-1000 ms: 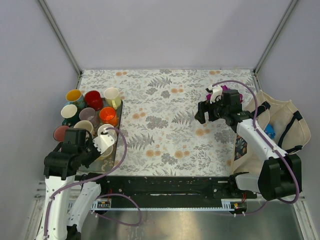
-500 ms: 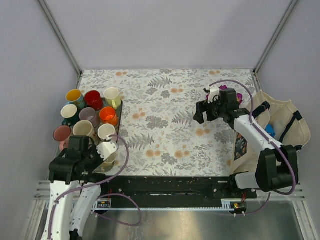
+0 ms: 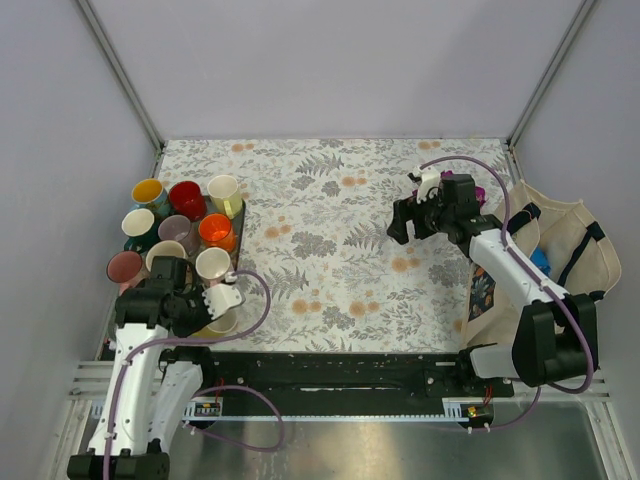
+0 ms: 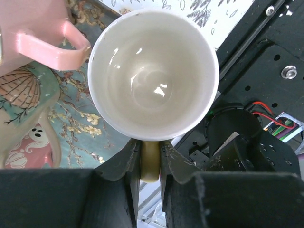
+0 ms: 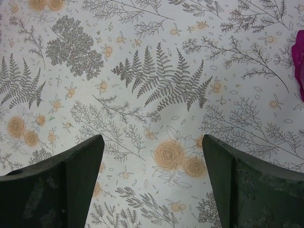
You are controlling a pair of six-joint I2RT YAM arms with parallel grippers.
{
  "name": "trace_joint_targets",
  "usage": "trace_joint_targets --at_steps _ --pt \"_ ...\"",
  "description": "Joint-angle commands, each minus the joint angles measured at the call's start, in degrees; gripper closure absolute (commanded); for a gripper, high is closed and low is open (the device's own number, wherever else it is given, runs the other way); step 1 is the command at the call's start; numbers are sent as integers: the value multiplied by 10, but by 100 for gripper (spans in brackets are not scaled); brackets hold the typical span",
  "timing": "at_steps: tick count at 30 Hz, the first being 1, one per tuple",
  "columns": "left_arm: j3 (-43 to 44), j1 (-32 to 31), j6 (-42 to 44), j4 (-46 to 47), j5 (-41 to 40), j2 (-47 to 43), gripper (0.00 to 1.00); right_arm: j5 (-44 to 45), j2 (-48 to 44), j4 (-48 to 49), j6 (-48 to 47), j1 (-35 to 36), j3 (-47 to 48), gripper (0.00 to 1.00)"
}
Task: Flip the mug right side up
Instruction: Move the cup to the tray.
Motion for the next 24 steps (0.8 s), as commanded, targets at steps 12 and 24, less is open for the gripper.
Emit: trace_joint_targets --at_steps 12,24 --pt "8 200 224 -69 7 83 71 -1 -33 4 -7 -1 -10 7" --pt "38 268 327 -121 14 82 54 -6 -32 9 -7 -2 -14 7"
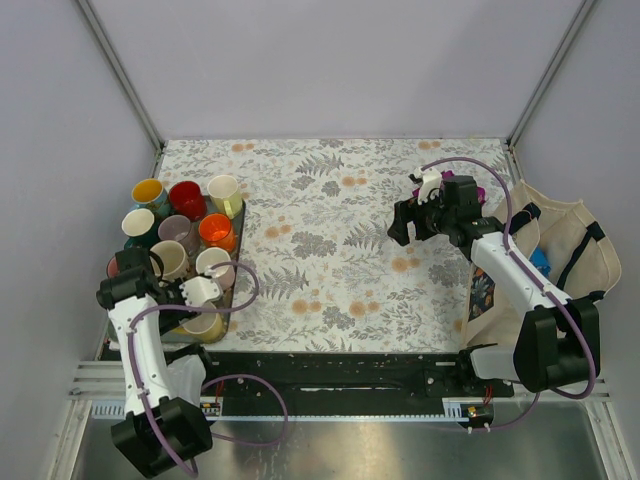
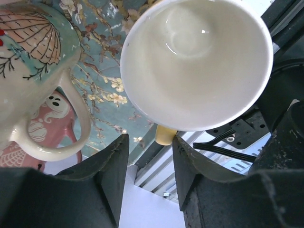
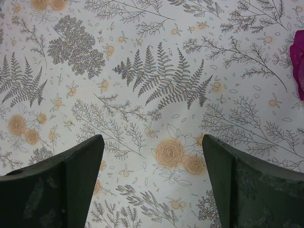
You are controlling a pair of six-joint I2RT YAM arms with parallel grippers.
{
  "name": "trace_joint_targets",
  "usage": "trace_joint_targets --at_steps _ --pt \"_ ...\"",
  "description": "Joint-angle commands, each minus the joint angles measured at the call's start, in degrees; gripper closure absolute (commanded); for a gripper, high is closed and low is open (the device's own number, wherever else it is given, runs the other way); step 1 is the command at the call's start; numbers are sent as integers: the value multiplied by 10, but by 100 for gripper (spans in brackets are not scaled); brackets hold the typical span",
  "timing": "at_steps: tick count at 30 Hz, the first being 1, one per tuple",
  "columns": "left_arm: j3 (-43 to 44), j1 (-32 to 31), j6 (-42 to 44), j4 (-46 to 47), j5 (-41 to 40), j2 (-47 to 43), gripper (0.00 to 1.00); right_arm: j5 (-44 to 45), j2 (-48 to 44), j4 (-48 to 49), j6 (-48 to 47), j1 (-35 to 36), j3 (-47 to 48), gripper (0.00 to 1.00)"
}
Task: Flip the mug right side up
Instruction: Move the cup to the tray, then reset both arms
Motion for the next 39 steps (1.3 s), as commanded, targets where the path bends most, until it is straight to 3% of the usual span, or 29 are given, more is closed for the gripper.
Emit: trace_joint_targets --at_steps 1,7,12,20,23,26,30,32,36,39 --pt "29 5 51 -145 13 -19 53 -6 -8 8 -7 -2 -1 7" --pt "64 3 64 -146 -11 -44 50 -9 -13 -54 -60 -2 27 5" --pt "127 -2 60 -147 23 -29 46 0 -8 -124 -93 -2 71 4" --pt "273 -33 -4 -140 167 45 26 12 1 -148 -23 -1 114 0" --pt "300 -85 -133 -76 207 76 21 38 -13 -150 -33 -2 122 0" --pt "311 -166 -253 6 206 103 11 100 -31 -152 -45 -2 127 0" --pt "342 -230 -396 105 230 152 1 301 -28 -160 5 -1 159 0" --pt "358 -272 -448 134 239 181 1 352 -12 -184 7 -1 189 0" --pt "359 -353 -525 208 225 207 1 385 2 -198 27 -2 224 0" --pt "358 -370 -620 286 182 219 1 365 -6 -195 37 -2 241 1"
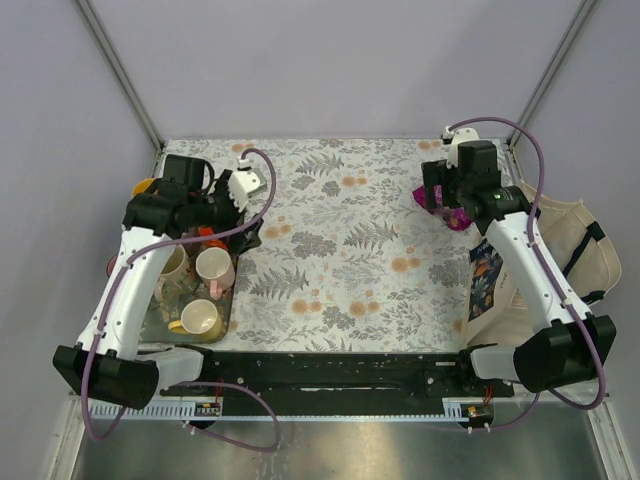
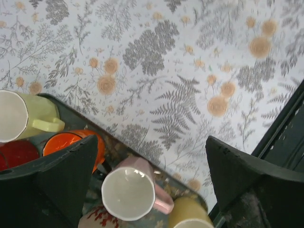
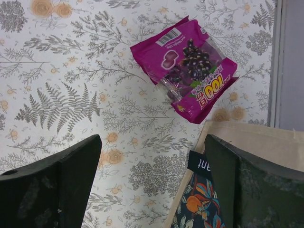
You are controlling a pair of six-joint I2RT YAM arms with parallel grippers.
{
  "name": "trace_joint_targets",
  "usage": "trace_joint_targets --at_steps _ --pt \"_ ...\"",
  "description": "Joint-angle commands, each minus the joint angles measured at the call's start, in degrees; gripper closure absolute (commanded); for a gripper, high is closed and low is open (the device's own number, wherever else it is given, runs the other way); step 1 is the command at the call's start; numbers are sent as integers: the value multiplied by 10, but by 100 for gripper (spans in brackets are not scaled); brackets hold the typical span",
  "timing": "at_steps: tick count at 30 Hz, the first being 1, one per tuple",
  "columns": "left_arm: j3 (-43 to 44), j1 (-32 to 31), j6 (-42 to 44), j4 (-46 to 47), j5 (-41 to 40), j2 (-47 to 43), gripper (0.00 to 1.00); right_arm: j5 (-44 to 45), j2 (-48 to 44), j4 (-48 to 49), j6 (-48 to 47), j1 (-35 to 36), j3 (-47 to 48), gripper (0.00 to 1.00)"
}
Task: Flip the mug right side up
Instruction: Reset both arms
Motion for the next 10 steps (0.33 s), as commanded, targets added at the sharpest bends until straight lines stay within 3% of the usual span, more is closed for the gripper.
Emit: trace_joint_targets --at_steps 1,4,10 --pt "18 -22 -203 162 -47 5 1 35 -4 -8 31 0 44 0" --pt "24 -23 -304 219 -121 17 1 29 7 -8 37 -1 78 0" --pt "26 -23 -336 255 -118 38 1 25 39 -11 35 -1 115 0"
